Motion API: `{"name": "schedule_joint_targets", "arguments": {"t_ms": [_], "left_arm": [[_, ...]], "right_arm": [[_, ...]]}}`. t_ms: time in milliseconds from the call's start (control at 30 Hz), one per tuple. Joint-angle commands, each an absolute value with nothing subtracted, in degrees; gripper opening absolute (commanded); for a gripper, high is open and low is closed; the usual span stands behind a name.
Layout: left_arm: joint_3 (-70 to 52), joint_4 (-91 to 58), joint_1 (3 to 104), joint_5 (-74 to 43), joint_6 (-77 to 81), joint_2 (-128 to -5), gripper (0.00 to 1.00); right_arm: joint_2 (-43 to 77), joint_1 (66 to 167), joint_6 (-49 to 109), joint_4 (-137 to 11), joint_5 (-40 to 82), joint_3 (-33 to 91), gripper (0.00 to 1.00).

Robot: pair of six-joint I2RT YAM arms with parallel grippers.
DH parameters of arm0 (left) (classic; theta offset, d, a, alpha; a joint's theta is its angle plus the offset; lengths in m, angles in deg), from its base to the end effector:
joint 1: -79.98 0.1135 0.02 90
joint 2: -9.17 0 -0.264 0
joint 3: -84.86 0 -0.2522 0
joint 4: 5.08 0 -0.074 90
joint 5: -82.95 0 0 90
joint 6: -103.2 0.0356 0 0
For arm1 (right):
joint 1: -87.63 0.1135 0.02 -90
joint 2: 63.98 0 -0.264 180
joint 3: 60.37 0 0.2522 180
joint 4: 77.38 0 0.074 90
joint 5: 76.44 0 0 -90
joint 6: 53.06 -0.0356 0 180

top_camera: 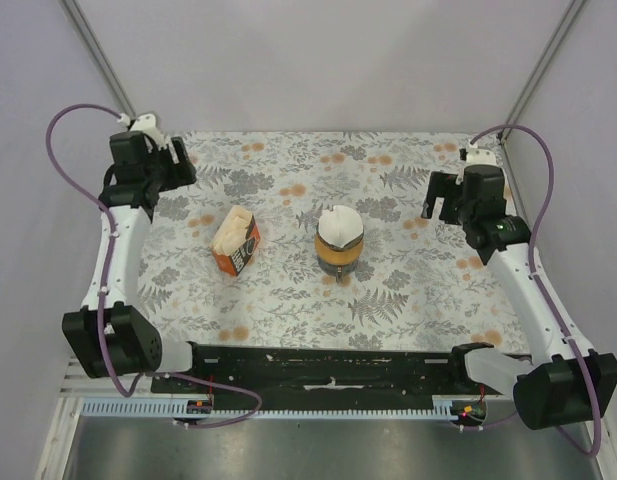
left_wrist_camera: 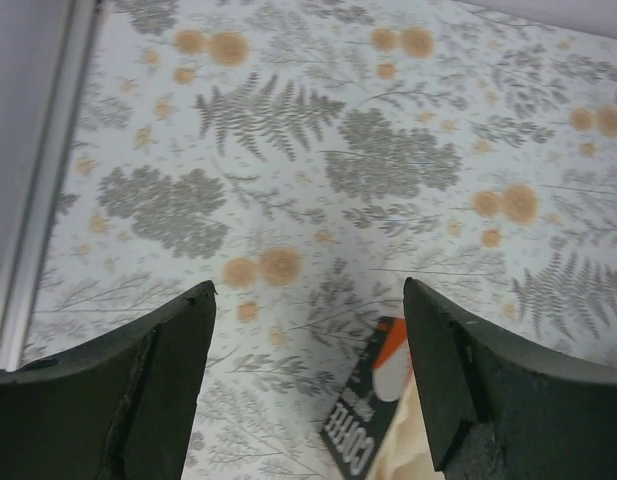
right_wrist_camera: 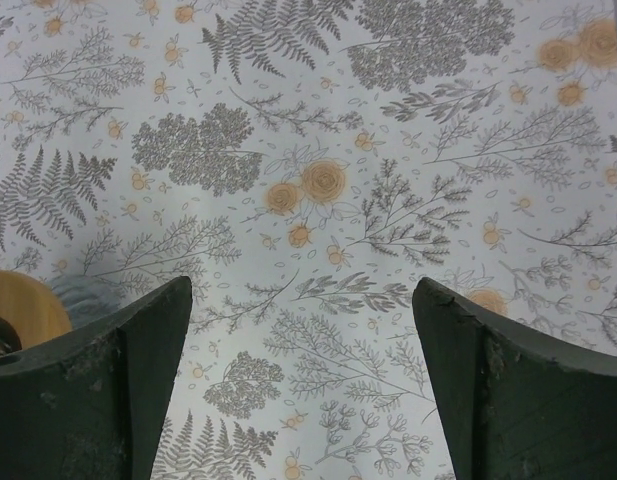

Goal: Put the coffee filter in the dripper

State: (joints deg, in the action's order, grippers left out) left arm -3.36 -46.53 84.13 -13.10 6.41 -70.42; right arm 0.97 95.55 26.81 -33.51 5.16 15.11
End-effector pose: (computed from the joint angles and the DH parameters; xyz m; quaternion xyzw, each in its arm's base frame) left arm 0.3137 0.0190 0.3729 -0.0556 0.8602 -0.0571 0.5037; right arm 0.2458 0.0289 0.3387 0.0517 0.8770 0.0106 0.4775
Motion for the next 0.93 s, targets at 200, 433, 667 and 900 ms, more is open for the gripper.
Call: {"name": "schedule_joint_targets", "arguments": {"t_ms": [200,433,667,900], "left_arm": [[-17.1,-41.0,97.0,-10.1,15.6,-63.3,0.82],[-31.7,-31.0,97.5,-8.4,16.6,-56.4,0.84],[-37.3,-26.7,97.6,-10.0,16.5,-54.6,0.84],[-39.6,-24.0,97.6,-10.9,16.1,-55.6,0.84]], "right_arm": [[-5.1,95.4,20.2,-47.8,2.3,2.2,0.98],[-7.4,95.4,21.3,-53.8,1.7,-4.1,0.98],[-8.2,95.3,22.4,-59.0,-0.4,-8.5,0.98],[-9.1,95.4,23.0,-62.7,-1.1,-10.7,0.98]]}}
